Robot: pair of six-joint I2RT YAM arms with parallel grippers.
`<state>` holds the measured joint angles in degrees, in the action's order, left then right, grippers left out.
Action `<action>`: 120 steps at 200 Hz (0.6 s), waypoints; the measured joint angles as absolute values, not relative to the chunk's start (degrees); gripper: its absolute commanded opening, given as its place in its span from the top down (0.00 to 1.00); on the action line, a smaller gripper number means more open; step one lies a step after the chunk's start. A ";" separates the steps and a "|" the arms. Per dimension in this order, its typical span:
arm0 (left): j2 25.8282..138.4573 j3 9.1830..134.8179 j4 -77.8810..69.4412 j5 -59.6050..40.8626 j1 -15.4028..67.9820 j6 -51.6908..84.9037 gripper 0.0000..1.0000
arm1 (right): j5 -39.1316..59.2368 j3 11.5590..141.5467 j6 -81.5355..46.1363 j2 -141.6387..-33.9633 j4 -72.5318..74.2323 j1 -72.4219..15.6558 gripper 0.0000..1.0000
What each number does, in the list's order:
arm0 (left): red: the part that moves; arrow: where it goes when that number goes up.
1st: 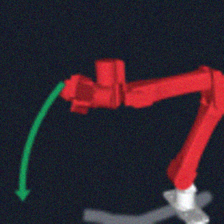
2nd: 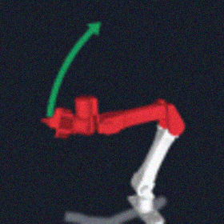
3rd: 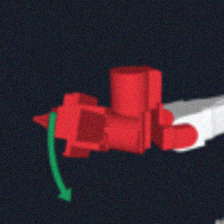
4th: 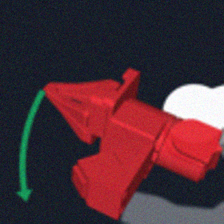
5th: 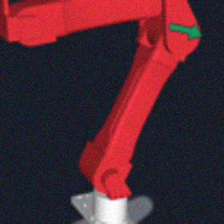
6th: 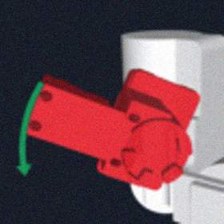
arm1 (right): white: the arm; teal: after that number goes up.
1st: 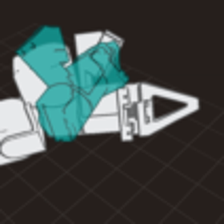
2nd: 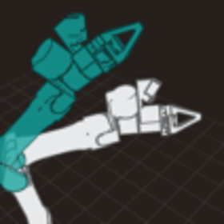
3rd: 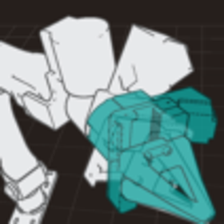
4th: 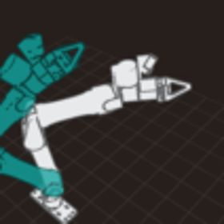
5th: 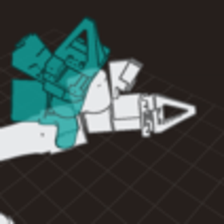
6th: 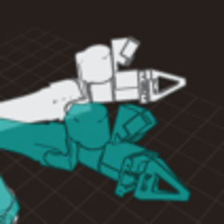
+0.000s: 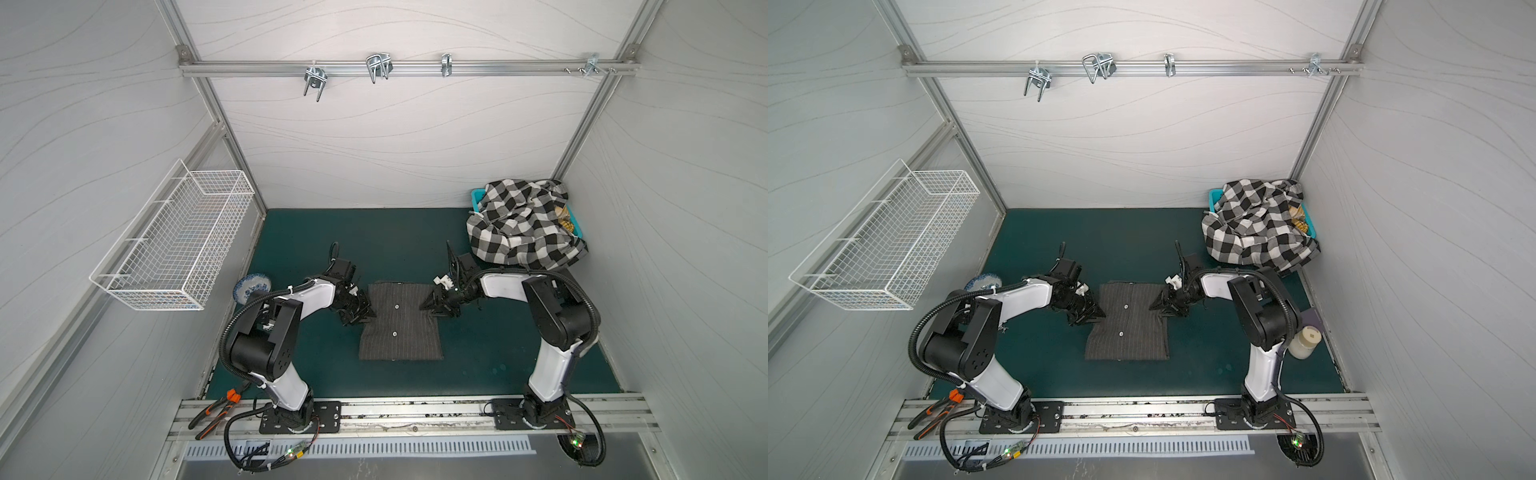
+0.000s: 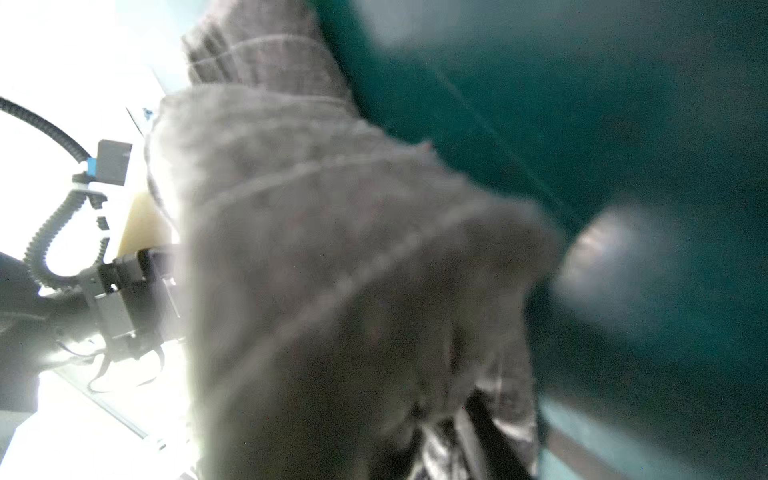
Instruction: Fold and stack the long sleeve shirts
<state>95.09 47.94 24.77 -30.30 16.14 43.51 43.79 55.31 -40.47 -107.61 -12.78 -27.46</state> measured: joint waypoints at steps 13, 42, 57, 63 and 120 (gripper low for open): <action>95.39 48.12 24.73 -30.79 15.99 43.72 0.77 | 44.05 55.72 -40.71 -108.05 -13.04 -27.86 0.64; 95.42 48.58 25.36 -30.70 16.01 43.70 0.74 | 39.51 58.19 -38.72 -105.89 -19.59 -28.67 0.46; 95.09 48.77 25.74 -30.35 16.19 43.66 0.71 | 34.48 59.92 -36.84 -102.30 -25.80 -29.08 0.45; 94.67 48.80 26.06 -30.11 16.32 43.70 0.70 | 32.21 60.84 -36.14 -100.36 -28.51 -29.23 0.46; 86.65 49.93 31.20 -27.11 16.67 43.77 0.72 | 19.64 68.66 -32.34 -91.44 -40.14 -34.50 0.84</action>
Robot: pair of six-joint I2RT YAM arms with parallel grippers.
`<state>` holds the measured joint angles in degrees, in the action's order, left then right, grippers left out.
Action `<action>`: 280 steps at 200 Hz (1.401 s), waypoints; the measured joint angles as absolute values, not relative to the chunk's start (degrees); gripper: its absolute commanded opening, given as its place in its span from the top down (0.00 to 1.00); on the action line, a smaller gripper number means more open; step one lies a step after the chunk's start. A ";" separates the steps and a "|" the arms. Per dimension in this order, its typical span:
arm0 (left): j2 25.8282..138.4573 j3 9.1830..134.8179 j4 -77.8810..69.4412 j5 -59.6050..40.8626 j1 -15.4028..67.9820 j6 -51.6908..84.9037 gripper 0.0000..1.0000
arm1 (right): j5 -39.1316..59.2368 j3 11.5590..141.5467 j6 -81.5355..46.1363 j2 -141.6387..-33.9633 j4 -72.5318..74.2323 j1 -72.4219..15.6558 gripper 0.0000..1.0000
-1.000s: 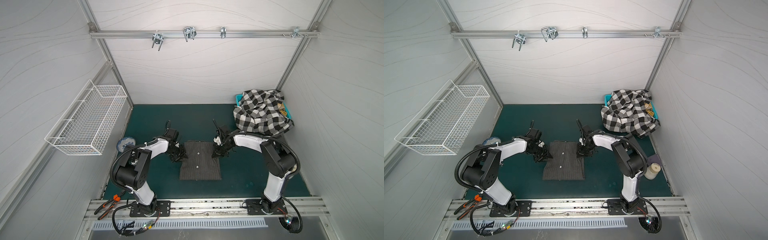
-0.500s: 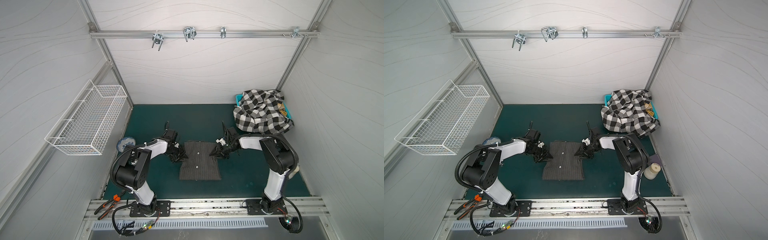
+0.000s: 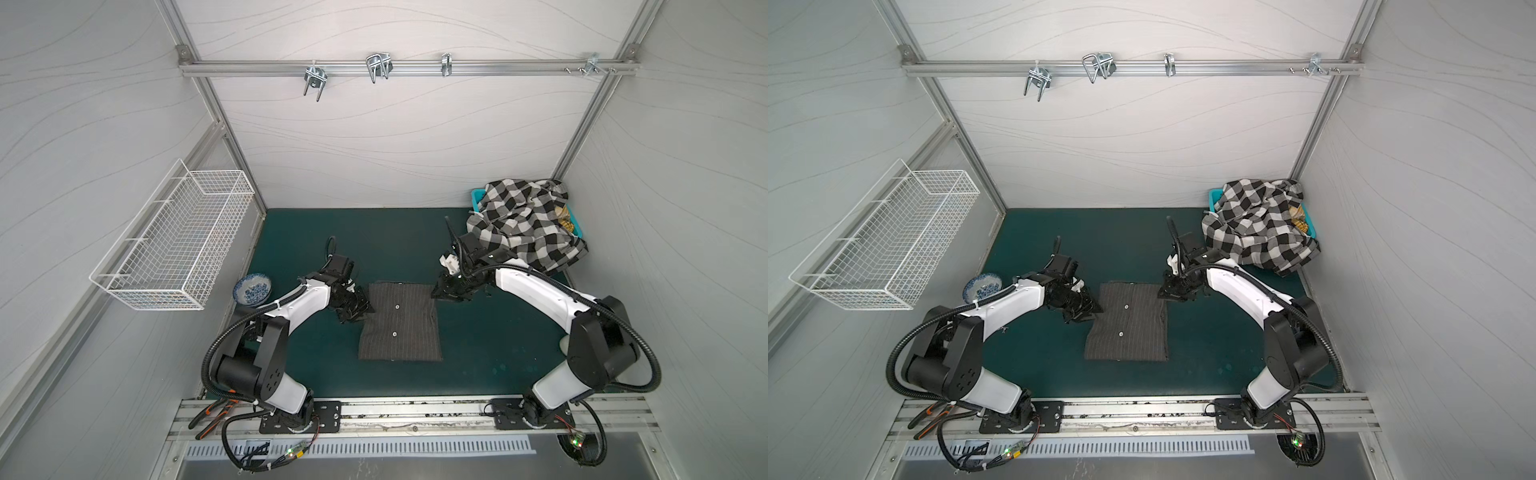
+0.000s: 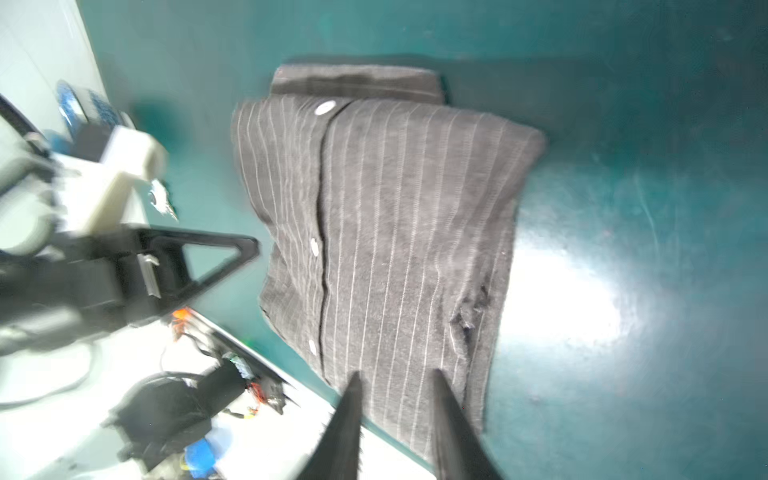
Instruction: Fold and stack the long sleeve shirts
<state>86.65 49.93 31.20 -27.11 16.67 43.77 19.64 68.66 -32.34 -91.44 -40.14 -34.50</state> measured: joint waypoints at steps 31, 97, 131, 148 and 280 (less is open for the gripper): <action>89.71 51.09 30.89 -27.00 16.67 43.66 0.76 | 19.16 69.04 -32.12 -98.24 -39.81 -37.23 0.88; 96.16 50.41 27.70 -27.40 16.64 43.68 0.83 | 19.09 63.92 -32.14 -104.99 -35.07 -34.35 0.91; 95.59 49.78 26.44 -28.14 16.58 43.77 0.70 | 19.57 63.83 -31.70 -105.06 -34.50 -34.30 0.90; 94.50 49.82 27.22 -27.73 16.67 43.68 0.63 | 19.53 64.73 -31.57 -104.97 -35.35 -34.52 0.83; 84.03 53.08 29.54 -26.30 32.10 51.66 0.87 | 12.93 57.60 -37.56 -79.81 -42.61 -43.92 0.83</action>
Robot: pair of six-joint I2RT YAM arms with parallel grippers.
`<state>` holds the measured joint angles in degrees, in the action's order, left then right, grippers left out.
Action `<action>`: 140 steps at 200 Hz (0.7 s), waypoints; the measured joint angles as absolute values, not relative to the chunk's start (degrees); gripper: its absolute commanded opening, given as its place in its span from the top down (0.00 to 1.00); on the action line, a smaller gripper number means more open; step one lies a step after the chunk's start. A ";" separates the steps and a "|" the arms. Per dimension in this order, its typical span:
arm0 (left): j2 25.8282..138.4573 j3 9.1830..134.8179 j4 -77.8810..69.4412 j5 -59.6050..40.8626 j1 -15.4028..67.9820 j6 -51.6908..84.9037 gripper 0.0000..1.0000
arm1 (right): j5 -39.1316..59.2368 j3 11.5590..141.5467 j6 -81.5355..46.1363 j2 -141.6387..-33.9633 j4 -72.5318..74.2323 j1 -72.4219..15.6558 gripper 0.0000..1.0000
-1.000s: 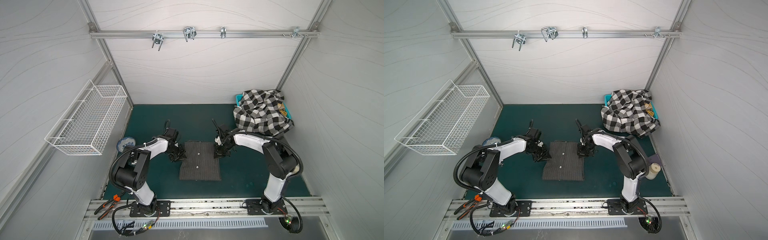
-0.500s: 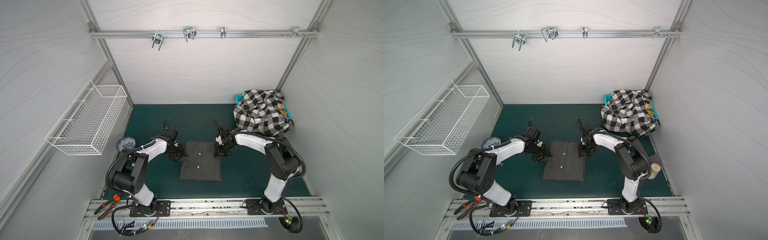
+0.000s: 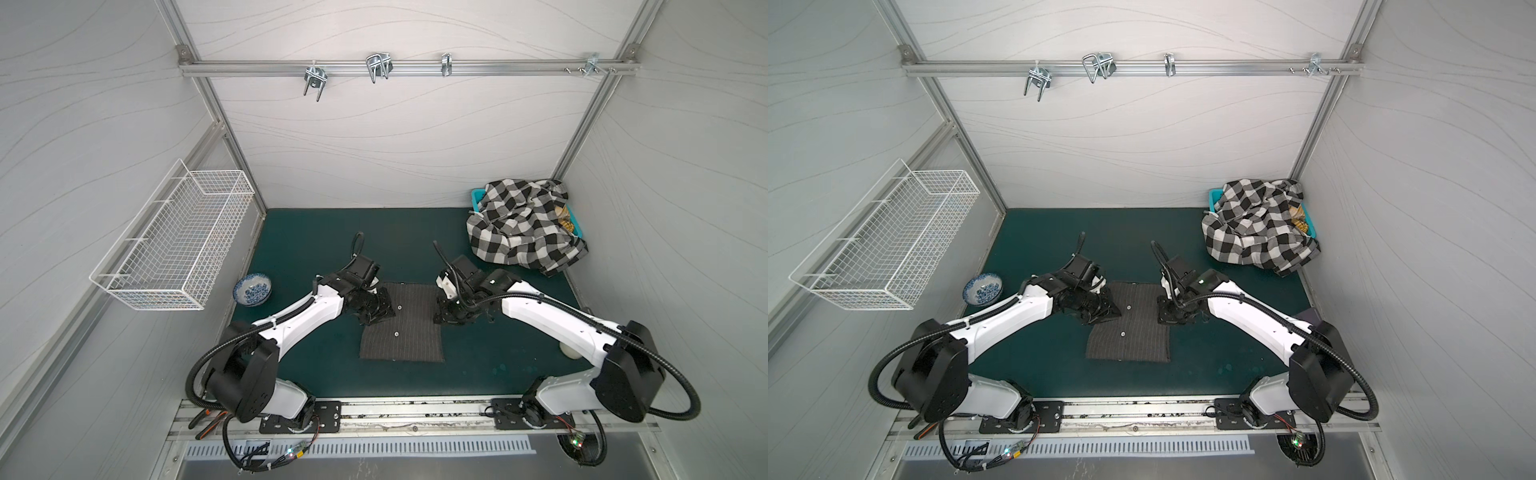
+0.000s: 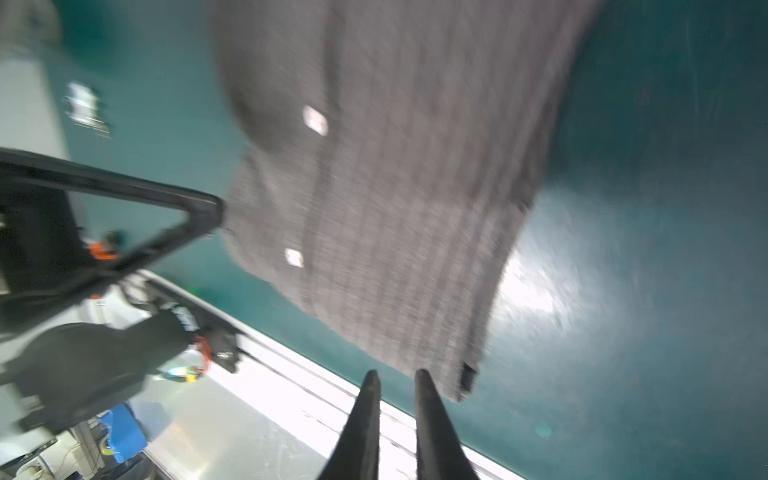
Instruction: Fold and stack the long sleeve shirts
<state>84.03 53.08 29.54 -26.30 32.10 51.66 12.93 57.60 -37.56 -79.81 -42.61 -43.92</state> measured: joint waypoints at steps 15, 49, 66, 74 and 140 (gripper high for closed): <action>87.13 53.12 27.97 -26.22 33.30 52.60 0.88 | 13.72 54.17 -38.54 -79.99 -41.17 -43.90 0.85; 92.18 51.68 23.83 -26.26 33.95 53.52 0.91 | 15.73 49.67 -40.16 -84.42 -35.48 -43.92 0.87; 93.95 49.50 21.41 -26.28 33.95 54.04 0.92 | 16.58 48.01 -40.71 -87.29 -32.95 -43.92 0.89; 94.45 48.38 20.43 -26.28 33.93 54.26 0.91 | 16.78 47.66 -40.73 -88.62 -32.25 -43.92 0.89; 94.96 53.82 23.44 -26.13 33.39 53.74 0.67 | 15.46 57.63 -36.71 -88.82 -37.39 -38.52 0.81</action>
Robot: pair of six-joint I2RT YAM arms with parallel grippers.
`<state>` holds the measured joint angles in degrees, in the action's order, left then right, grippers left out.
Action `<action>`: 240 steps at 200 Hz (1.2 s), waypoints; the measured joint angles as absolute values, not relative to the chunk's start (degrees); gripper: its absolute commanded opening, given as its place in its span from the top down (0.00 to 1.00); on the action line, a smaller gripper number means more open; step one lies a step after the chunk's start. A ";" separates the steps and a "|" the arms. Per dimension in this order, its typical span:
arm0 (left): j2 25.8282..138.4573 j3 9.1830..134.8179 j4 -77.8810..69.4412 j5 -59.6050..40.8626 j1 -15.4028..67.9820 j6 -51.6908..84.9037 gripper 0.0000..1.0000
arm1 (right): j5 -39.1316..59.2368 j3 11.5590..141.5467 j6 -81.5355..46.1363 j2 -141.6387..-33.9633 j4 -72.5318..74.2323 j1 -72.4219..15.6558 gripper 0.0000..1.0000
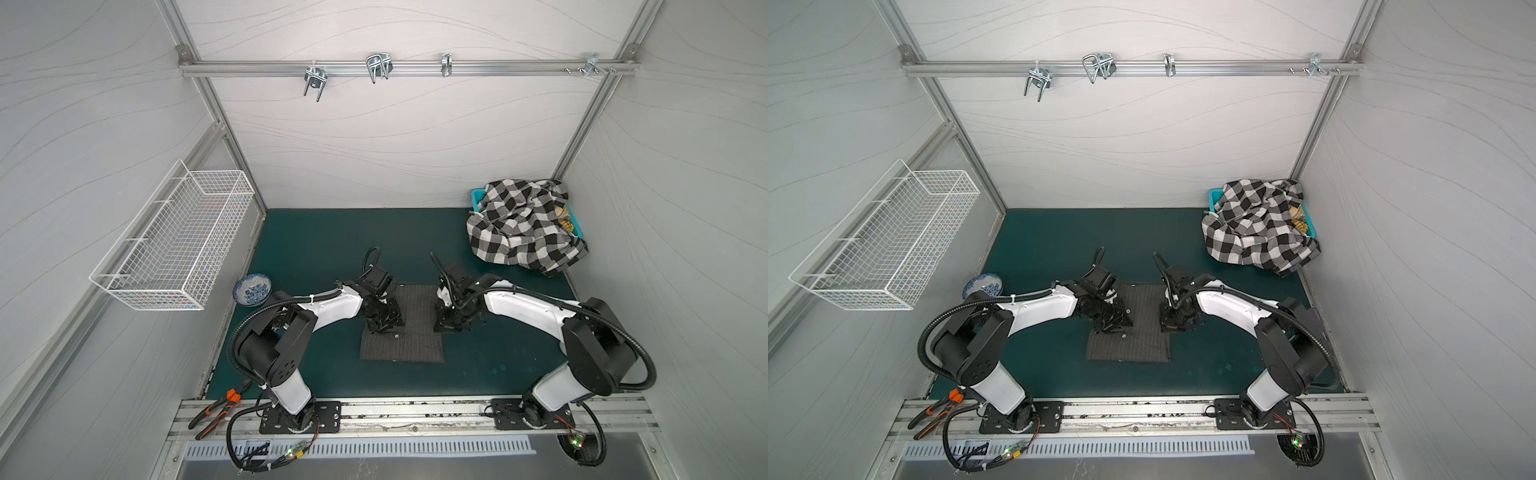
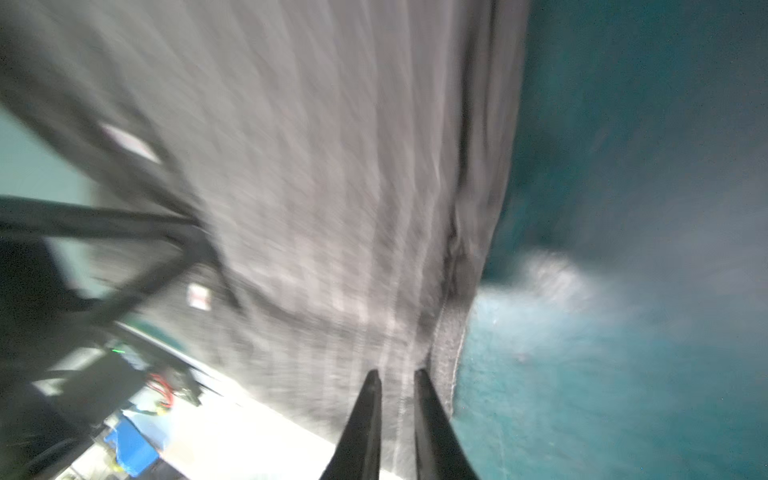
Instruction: Fold and stack the long sleeve shirts
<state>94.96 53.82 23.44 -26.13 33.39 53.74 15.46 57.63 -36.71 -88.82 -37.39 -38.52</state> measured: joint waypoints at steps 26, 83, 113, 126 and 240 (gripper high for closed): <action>96.38 65.06 27.53 -24.51 30.94 51.33 0.78 | 15.75 65.56 -33.93 -89.84 -39.51 -33.71 0.83; 112.01 74.15 28.21 -24.40 25.76 48.18 0.86 | 19.40 77.67 -30.22 -106.02 -39.51 -29.06 0.86; 114.69 74.76 28.51 -25.89 24.95 47.64 0.86 | 19.99 79.92 -29.95 -113.65 -39.42 -28.77 0.87; 114.91 74.89 28.56 -26.04 24.73 47.48 0.86 | 20.12 80.60 -29.95 -115.96 -39.42 -28.73 0.88; 99.55 67.68 32.03 -23.73 19.59 44.34 0.82 | 14.33 68.07 -33.74 -87.70 -42.76 -39.11 0.77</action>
<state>99.55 67.68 32.03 -23.73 19.59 44.34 14.33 68.07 -33.74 -87.70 -42.76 -39.11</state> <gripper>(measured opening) 0.196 0.236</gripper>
